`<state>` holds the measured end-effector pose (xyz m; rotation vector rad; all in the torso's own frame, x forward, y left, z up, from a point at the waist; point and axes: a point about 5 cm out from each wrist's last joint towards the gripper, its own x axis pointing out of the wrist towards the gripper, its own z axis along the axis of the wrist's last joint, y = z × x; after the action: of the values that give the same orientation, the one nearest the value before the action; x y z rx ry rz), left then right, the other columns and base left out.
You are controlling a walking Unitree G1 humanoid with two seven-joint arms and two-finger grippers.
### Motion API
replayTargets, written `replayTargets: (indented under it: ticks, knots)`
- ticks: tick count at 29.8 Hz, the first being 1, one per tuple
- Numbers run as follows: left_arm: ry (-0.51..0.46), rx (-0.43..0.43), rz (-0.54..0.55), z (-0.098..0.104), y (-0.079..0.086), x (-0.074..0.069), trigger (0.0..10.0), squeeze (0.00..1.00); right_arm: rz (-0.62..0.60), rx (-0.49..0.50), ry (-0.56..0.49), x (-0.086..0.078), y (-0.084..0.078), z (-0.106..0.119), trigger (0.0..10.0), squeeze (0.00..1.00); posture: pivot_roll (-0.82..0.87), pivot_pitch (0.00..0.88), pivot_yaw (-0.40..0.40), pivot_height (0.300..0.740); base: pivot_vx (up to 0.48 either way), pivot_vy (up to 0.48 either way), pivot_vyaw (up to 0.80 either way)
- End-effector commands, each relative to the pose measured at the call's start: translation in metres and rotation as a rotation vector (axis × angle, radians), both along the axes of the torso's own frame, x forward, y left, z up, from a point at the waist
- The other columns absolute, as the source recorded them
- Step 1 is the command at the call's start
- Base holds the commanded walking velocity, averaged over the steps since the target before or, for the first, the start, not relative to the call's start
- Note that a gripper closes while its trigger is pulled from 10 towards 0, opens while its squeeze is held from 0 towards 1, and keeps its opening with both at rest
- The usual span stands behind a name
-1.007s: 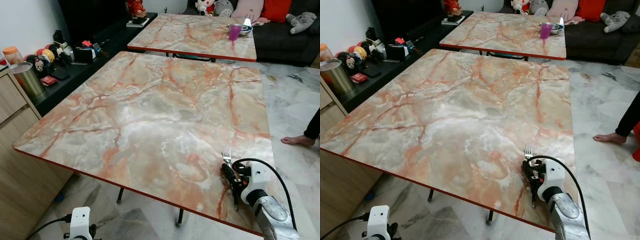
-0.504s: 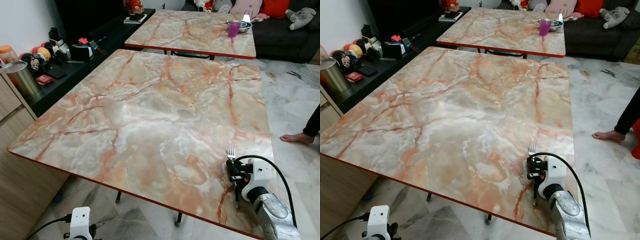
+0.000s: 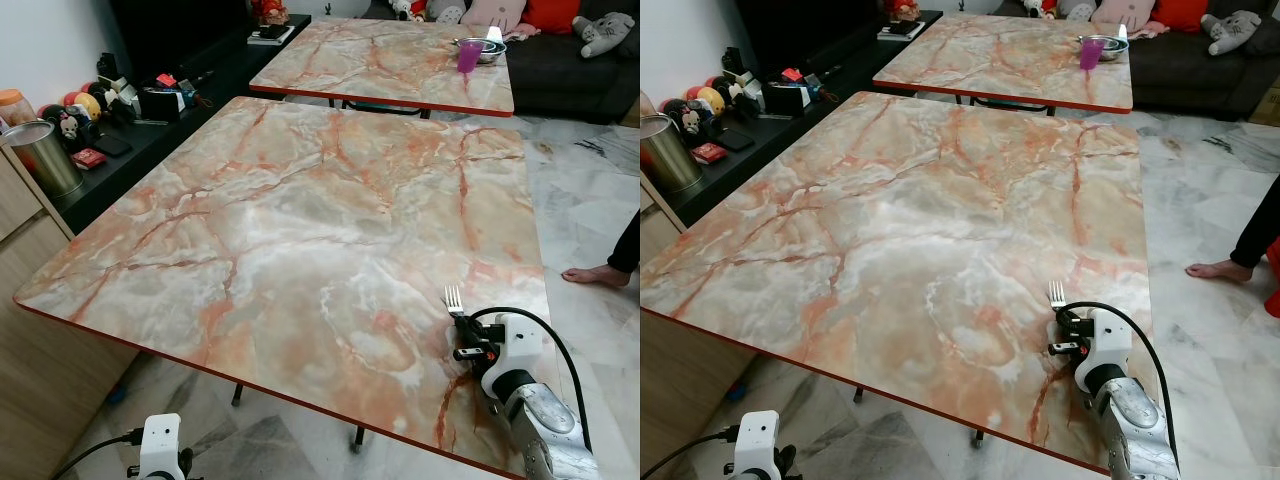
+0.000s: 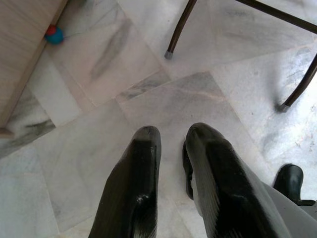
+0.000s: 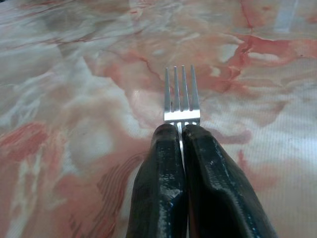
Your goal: Setting the table
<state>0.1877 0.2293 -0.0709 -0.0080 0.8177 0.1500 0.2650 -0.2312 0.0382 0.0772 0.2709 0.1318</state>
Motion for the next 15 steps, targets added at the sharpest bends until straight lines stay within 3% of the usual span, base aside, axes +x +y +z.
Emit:
replayTargets:
  ticks: [1,3,4,5,15]
  knots:
    - [0.016,0.009,0.008,-0.001,0.004,-0.004,10.0,0.00,-0.018,0.010,0.022,-0.002,-0.005,-0.002,0.0,0.00,0.06,0.041,0.015,0.740,0.000,0.000,0.00]
    - [0.015,0.008,0.008,-0.001,0.004,-0.004,10.0,0.00,-0.025,0.014,-0.003,0.001,-0.006,0.004,0.0,0.00,0.06,0.038,0.015,0.740,0.000,0.000,0.00]
    - [0.015,0.008,0.008,-0.001,0.004,-0.004,10.0,0.00,-0.026,0.015,-0.014,0.001,-0.006,0.006,3.6,0.00,0.06,0.038,0.015,0.740,0.000,0.000,0.00]
    - [0.014,0.008,0.008,-0.001,0.004,-0.004,10.0,0.00,-0.028,0.015,-0.028,0.003,-0.007,0.009,10.0,0.00,0.06,0.037,0.015,0.740,0.000,0.000,0.00]
    - [0.012,0.003,0.010,-0.001,0.003,-0.003,10.0,0.00,-0.013,0.009,-0.133,0.015,-0.005,0.039,10.0,0.00,0.06,0.044,0.013,0.740,0.000,0.000,0.00]
